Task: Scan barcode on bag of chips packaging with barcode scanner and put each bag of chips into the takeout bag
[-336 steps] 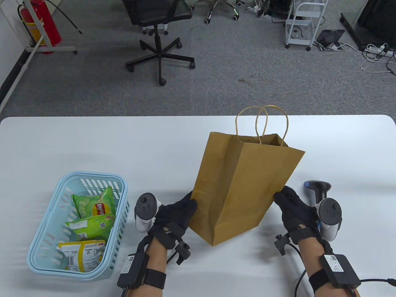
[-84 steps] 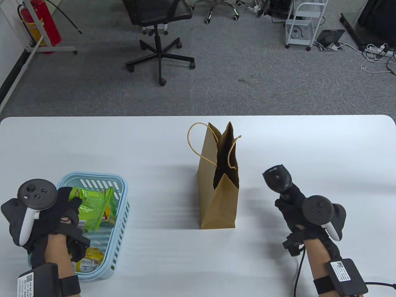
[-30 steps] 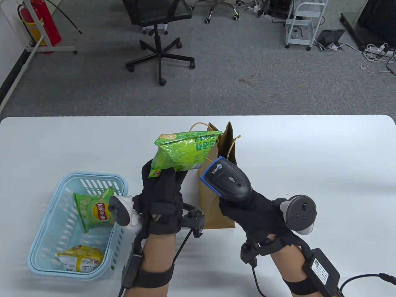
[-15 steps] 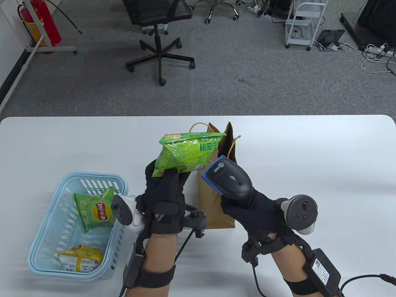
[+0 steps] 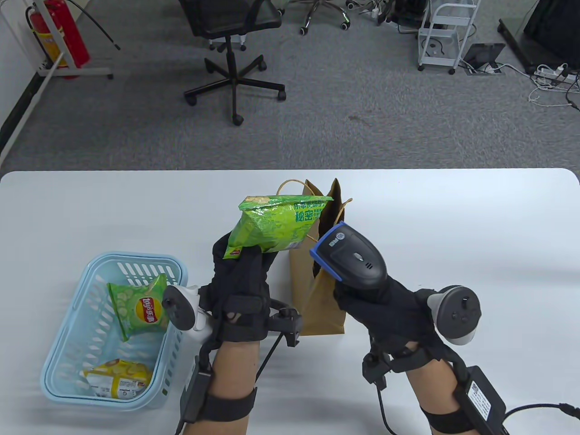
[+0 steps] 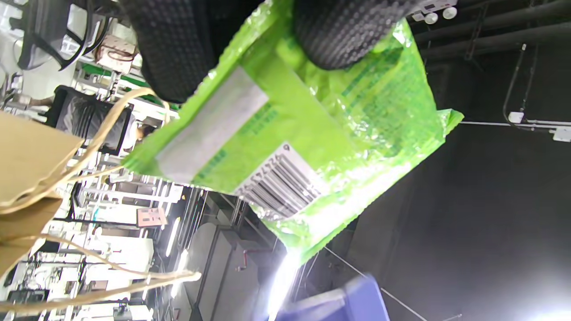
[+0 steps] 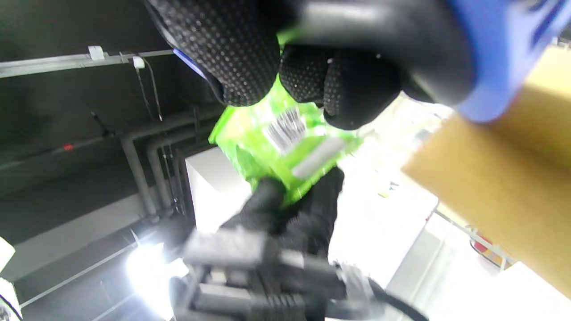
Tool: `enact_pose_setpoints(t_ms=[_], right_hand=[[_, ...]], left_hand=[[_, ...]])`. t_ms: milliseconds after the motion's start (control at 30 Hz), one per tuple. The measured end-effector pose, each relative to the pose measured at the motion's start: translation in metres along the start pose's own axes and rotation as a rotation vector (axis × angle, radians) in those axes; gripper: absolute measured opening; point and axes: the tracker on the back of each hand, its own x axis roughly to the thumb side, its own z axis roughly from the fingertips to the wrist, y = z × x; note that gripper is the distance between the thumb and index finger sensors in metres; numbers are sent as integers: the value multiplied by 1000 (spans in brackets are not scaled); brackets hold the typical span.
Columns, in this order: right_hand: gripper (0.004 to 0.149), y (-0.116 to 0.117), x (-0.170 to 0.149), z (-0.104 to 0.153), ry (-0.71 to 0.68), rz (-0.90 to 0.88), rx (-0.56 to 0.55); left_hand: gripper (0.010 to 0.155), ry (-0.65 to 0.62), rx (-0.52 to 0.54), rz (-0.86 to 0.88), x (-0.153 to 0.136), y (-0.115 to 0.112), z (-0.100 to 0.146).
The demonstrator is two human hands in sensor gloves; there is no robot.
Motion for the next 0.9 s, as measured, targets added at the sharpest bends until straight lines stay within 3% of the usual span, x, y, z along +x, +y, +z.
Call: enact_pose_setpoints(t_ms=[200, 333, 433, 633, 900], right_hand=[[67, -34, 4, 5, -9, -12, -124], [67, -47, 4, 7, -8, -19, -170], [67, -51, 6, 9, -15, -4, -191], [67, -59, 9, 13, -22, 22, -226], [67, -72, 10, 19, -21, 5, -266]], left_hand=[[40, -72, -35, -211, 26, -1, -15], [40, -133, -27, -343, 48, 1, -26], [40, -185, -18, -542, 64, -3, -31], [40, -263, -91, -888, 82, -36, -36], [39, -367, -218, -1124, 91, -59, -39]])
